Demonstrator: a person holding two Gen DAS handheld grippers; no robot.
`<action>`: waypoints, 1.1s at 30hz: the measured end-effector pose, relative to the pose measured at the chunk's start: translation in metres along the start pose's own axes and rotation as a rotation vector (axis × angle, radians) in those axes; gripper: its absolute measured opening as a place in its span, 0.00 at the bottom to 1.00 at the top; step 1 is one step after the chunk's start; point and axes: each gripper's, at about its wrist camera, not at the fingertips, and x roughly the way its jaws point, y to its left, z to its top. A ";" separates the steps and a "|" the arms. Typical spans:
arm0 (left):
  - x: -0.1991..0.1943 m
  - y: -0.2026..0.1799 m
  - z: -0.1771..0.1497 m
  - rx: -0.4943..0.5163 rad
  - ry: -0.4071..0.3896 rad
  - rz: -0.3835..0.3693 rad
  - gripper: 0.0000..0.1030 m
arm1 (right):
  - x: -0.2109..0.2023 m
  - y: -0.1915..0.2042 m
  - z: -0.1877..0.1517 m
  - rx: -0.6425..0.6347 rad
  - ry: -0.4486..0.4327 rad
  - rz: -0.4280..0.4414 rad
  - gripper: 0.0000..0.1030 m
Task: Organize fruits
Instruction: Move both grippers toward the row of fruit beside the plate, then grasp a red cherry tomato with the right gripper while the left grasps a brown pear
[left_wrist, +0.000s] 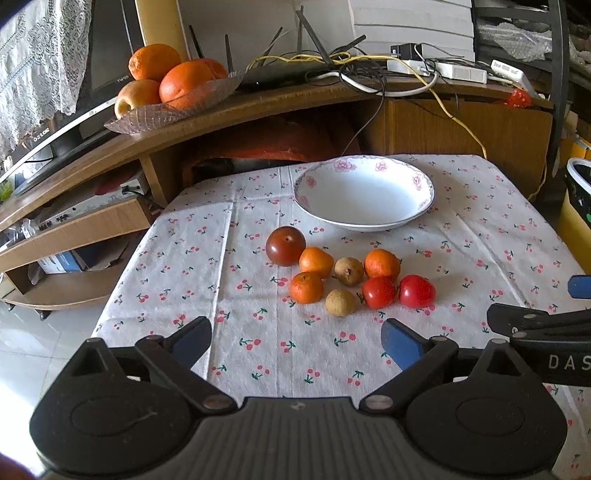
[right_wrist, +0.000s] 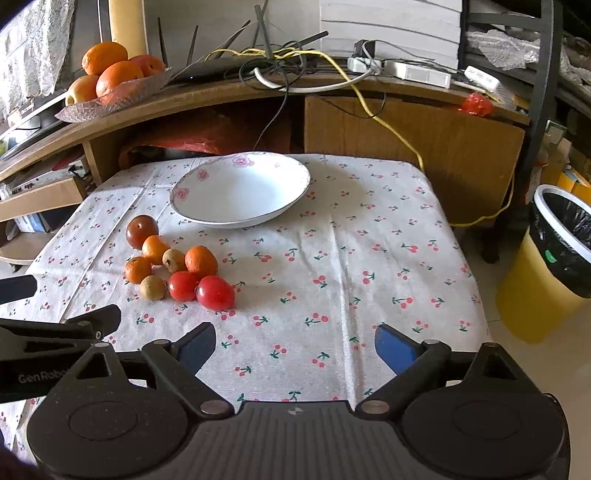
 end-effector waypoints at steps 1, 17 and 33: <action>0.001 0.000 -0.001 0.003 0.003 -0.002 1.00 | 0.002 0.001 0.000 -0.002 0.005 0.005 0.85; 0.024 0.009 0.001 -0.019 0.043 -0.012 0.93 | 0.030 0.011 0.012 -0.069 0.060 0.091 0.78; 0.049 0.012 0.006 0.038 0.059 -0.028 0.89 | 0.057 0.018 0.033 -0.167 0.104 0.241 0.68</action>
